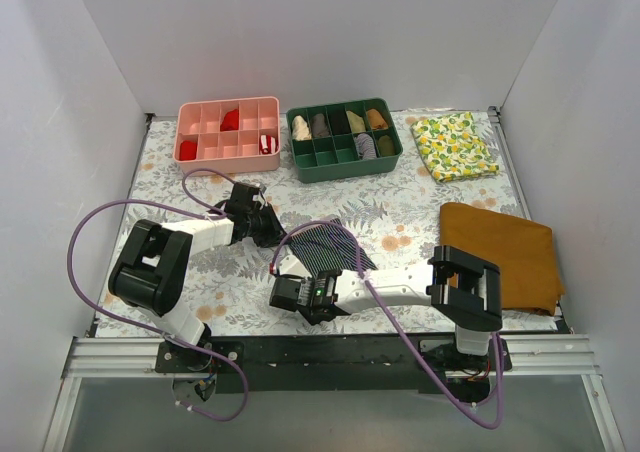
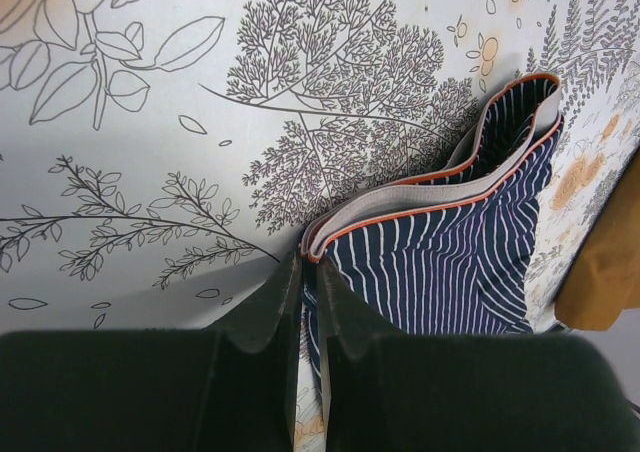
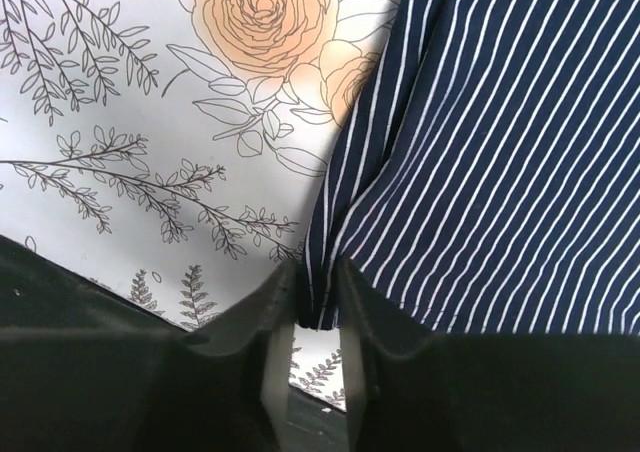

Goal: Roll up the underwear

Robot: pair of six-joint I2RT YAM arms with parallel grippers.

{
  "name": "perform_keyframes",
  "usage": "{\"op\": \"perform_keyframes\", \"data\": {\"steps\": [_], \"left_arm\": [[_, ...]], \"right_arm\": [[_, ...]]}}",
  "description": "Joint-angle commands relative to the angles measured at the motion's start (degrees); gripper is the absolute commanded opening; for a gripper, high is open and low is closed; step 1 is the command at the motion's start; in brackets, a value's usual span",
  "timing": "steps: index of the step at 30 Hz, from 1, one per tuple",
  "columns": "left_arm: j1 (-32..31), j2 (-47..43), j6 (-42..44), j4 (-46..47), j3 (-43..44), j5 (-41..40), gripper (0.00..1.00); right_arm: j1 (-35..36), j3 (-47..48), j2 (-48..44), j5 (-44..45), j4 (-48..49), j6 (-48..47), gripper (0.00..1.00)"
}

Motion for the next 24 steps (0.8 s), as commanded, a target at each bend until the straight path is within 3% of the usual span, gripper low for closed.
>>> {"op": "perform_keyframes", "data": {"steps": [1, 2, 5, 16, 24], "left_arm": [[0.0, -1.5, 1.2, -1.5, 1.4, -1.2, 0.0], [0.0, -1.7, 1.3, -1.6, 1.3, -1.7, 0.0], [0.0, -3.2, 1.5, -3.0, 1.6, -3.0, 0.0], [0.0, -15.9, 1.3, -16.3, 3.7, -15.8, 0.0], [0.0, -20.7, 1.4, -24.7, 4.0, -18.2, 0.0]], "right_arm": [[0.5, 1.0, 1.5, 0.2, -0.7, 0.4, 0.19], [0.5, 1.0, 1.3, 0.5, -0.8, 0.4, 0.1], [0.5, 1.2, 0.0, 0.2, -0.7, -0.5, 0.01], [0.2, 1.9, -6.7, -10.9, 8.1, -9.1, 0.01], [-2.3, -1.9, -11.7, -22.8, 15.7, -9.9, 0.01]]}}
